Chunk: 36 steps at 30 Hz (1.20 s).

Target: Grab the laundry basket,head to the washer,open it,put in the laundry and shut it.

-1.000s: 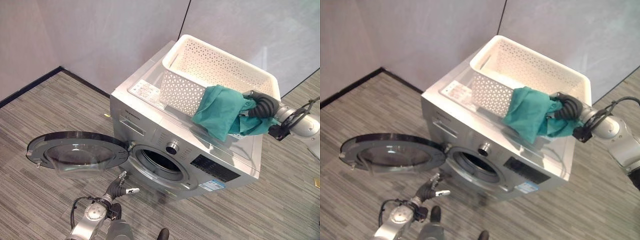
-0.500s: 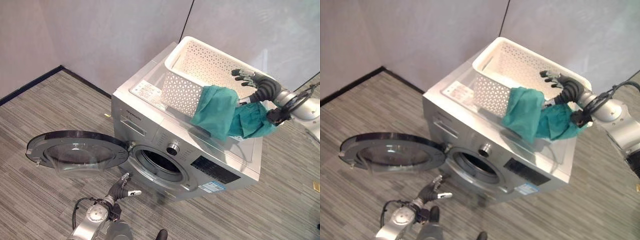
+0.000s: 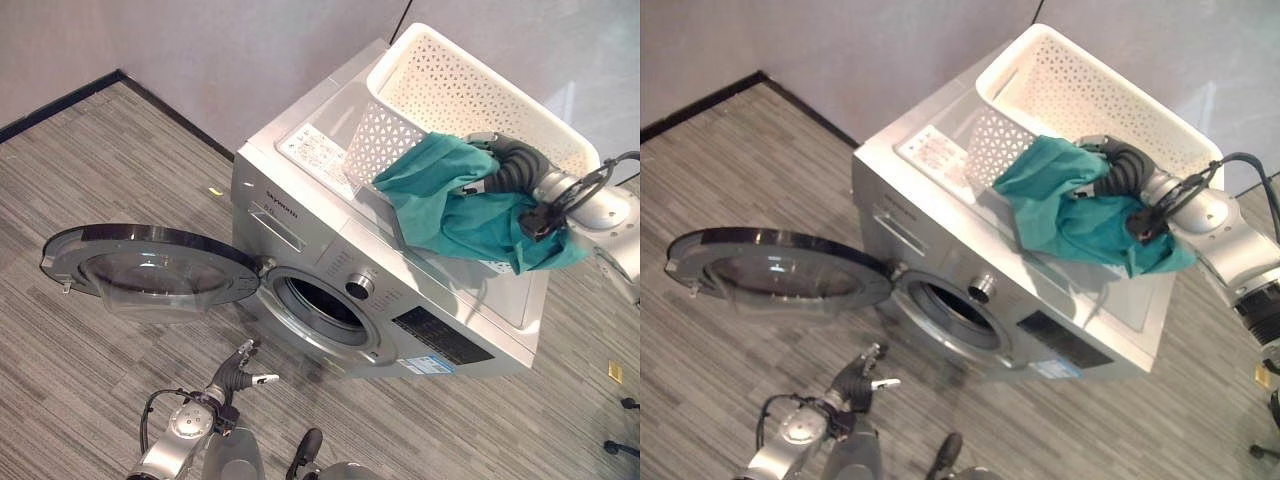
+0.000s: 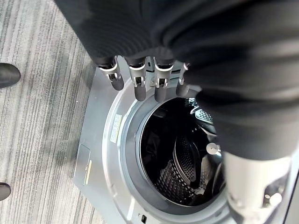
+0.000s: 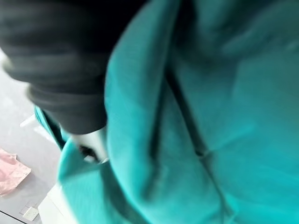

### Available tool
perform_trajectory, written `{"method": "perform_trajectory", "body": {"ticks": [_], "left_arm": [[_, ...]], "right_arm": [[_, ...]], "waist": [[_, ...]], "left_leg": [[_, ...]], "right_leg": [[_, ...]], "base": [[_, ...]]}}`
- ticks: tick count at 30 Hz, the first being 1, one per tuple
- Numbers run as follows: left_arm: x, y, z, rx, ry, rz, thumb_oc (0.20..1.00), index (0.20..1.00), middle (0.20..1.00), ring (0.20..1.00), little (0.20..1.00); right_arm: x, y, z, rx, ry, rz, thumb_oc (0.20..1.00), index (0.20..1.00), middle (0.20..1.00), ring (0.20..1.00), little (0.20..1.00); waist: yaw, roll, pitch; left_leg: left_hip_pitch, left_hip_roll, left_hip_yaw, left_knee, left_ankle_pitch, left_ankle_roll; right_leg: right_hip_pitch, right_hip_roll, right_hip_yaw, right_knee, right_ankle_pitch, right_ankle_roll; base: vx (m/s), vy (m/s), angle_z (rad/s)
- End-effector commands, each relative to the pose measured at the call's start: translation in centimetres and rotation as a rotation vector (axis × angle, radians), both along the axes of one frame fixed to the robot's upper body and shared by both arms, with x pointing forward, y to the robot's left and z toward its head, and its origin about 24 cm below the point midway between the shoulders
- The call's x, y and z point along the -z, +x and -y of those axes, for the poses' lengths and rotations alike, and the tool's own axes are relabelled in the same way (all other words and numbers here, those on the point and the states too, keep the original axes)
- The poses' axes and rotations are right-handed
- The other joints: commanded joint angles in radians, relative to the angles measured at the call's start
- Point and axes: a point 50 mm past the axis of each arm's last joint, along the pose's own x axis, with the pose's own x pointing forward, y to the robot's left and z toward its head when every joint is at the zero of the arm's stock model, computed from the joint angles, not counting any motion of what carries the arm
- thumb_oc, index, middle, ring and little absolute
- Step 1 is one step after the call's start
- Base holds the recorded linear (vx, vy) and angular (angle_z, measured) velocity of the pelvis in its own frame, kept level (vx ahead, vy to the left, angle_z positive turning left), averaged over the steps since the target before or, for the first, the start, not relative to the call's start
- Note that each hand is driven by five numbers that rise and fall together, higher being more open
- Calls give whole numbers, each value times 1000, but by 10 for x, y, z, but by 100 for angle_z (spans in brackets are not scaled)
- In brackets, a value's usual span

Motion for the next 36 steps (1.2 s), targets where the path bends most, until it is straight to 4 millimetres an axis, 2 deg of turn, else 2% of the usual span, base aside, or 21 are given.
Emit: {"method": "perform_trajectory", "body": {"ticks": [1, 5, 6, 7, 8, 9, 10, 11, 12, 14, 15, 23, 24, 25, 26, 27, 28, 32, 34, 35, 36], "left_arm": [[-9, 11, 14, 54, -21, 75, 1000, 1000, 1000, 1000, 1000], [-8, 11, 18, 76, -22, 70, 1000, 1000, 1000, 1000, 1000], [-7, 11, 20, 83, -24, 68, 1000, 1000, 1000, 1000, 1000], [-7, 11, 20, 83, -24, 68, 1000, 1000, 1000, 1000, 1000], [-7, 11, 21, 88, -26, 64, 1000, 1000, 1000, 1000, 1000], [-7, 10, 22, 89, -28, 63, 1000, 1000, 1000, 1000, 1000], [-6, 10, 23, 91, -31, 60, 1000, 1000, 1000, 1000, 1000], [-6, 10, 23, 92, -31, 61, 1000, 1000, 1000, 1000, 1000], [-5, 9, 24, 95, -34, 58, 1000, 1000, 1000, 1000, 1000], [-6, 9, 24, 98, -34, 58, 1000, 1000, 1000, 1000, 1000], [-6, 10, 24, 98, -34, 61, 1000, 1000, 1000, 1000, 1000], [-7, 11, 26, 106, -39, 62, 1000, 1000, 1000, 1000, 1000], [-8, 12, 27, 107, -43, 65, 1000, 1000, 1000, 1000, 1000], [-8, 12, 27, 108, -42, 67, 1000, 1000, 1000, 1000, 1000], [-8, 12, 28, 112, -43, 69, 1000, 1000, 1000, 1000, 1000], [-8, 13, 28, 111, -44, 70, 1000, 1000, 1000, 1000, 1000], [-10, 14, 29, 118, -46, 78, 1000, 1000, 1000, 1000, 1000], [-11, 14, 31, 122, -54, 83, 1000, 1000, 1000, 1000, 1000], [-11, 15, 32, 121, -58, 84, 1000, 1000, 1000, 1000, 1000], [-11, 15, 32, 117, -59, 85, 1000, 1000, 1000, 1000, 1000], [-11, 15, 31, 114, -59, 85, 1000, 1000, 1000, 1000, 1000]], "right_arm": [[-9, 1, 13, 74, -34, 30, 200, 200, 200, 200, 200], [-13, 4, 9, 66, -11, 48, 200, 200, 200, 200, 200], [-17, 4, 9, 66, 1, 65, 470, 470, 470, 470, 470], [-17, 4, 9, 66, 1, 65, 470, 470, 470, 470, 470], [-18, 4, 9, 66, 4, 72, 570, 570, 570, 570, 570], [-20, 3, 9, 68, 5, 80, 598, 598, 598, 598, 598], [-24, 2, 10, 68, 11, 101, 1000, 1000, 1000, 1000, 1000], [-25, 1, 11, 69, 11, 103, 1000, 1000, 1000, 1000, 1000], [-26, 1, 12, 73, 21, 113, 1000, 1000, 1000, 1000, 1000], [-28, 1, 12, 75, 24, 119, 1000, 1000, 1000, 1000, 1000], [-30, 1, 13, 79, 44, 130, 1000, 1000, 1000, 1000, 1000], [-39, -3, 14, 65, 77, 156, 1000, 1000, 1000, 1000, 1000], [-41, -4, 13, 57, 87, 165, 909, 909, 909, 909, 909], [-41, -4, 14, 59, 88, 167, 862, 862, 862, 862, 862], [-41, -5, 13, 53, 94, 167, 592, 592, 592, 592, 592], [-41, -6, 13, 43, 99, 165, 558, 558, 558, 558, 558], [-40, -8, 12, 33, 117, 164, 388, 388, 388, 388, 388], [-35, -11, 13, 25, 145, 158, 269, 269, 269, 269, 269], [-35, -11, 15, 32, 167, 170, 285, 285, 285, 285, 285], [-39, -11, 15, 33, 186, 192, 511, 511, 511, 511, 511], [-42, -12, 14, 29, 198, 206, 815, 815, 815, 815, 815]], "waist": [[39, 27, -2], [32, 31, -5], [28, 33, -8], [28, 33, -8], [26, 34, -9], [25, 34, -11], [19, 35, -14], [23, 39, -11], [18, 35, -16], [17, 35, -18], [18, 37, -16], [15, 29, -11], [12, 23, -9], [15, 26, -6], [15, 23, -3], [14, 18, -3], [15, 14, 4], [17, 9, 15], [19, 5, 19], [21, 4, 22], [20, 3, 23]], "left_leg": [[9, 9, 70, -69, 0, -4], [22, 10, 76, -74, -5, -2], [29, 10, 78, -76, -7, -1], [29, 10, 79, -76, -6, -1], [31, 10, 79, -76, -7, 0], [32, 11, 80, -76, -8, -1], [36, 12, 84, -75, -9, 1], [26, 14, 94, -70, 7, 10], [40, 12, 87, -75, -12, 1], [41, 13, 88, -75, -13, 1], [31, 15, 99, -69, 3, 11], [24, 18, 100, -65, 3, 11], [29, 17, 89, -69, -14, 1], [20, 19, 99, -64, 3, 11], [15, 19, 97, -64, 4, 10], [22, 18, 86, -67, -13, 0], [14, 18, 85, -63, -12, -1], [3, 21, 84, -61, -13, -1], [0, 23, 84, -61, -14, 0], [-1, 26, 89, -62, -14, 0], [-2, 26, 91, -62, -15, 0]], "right_leg": [[139, 5, 21, 37, -145, 26], [142, 3, 26, 39, -144, 26], [144, 3, 26, 39, -144, 27], [144, 3, 27, 39, -144, 27], [144, 2, 28, 39, -143, 27], [145, 2, 28, 40, -143, 28], [147, 1, 29, 41, -143, 29], [139, 1, 19, 42, -131, 27], [147, 1, 30, 42, -143, 29], [148, 1, 30, 42, -142, 30], [140, 0, 21, 43, -127, 29], [131, 1, 19, 44, -123, 30], [136, 2, 30, 41, -134, 33], [128, 1, 19, 42, -122, 31], [126, 2, 17, 41, -122, 31], [134, 4, 27, 40, -135, 32], [128, 5, 24, 41, -134, 32], [119, 5, 23, 42, -130, 34], [114, 5, 24, 42, -128, 35], [110, 4, 25, 41, -123, 38], [109, 4, 28, 40, -122, 39]], "base": [[0, 0, 0], [0, 0, 0], [0, 0, 0], [0, 0, 0], [0, 0, 0], [-2, 10, -5], [-57, 32, -5], [0, 11, -4], [-56, 26, -3], [-2, 2, -9], [-3, 2, -12], [-3, 0, -2], [0, 0, 0], [0, 0, 0], [0, 0, 0], [21, -41, 0], [15, -42, 2], [-9, -3, 1], [-17, -9, 0], [-34, -6, 0], [0, 0, 0]]}}
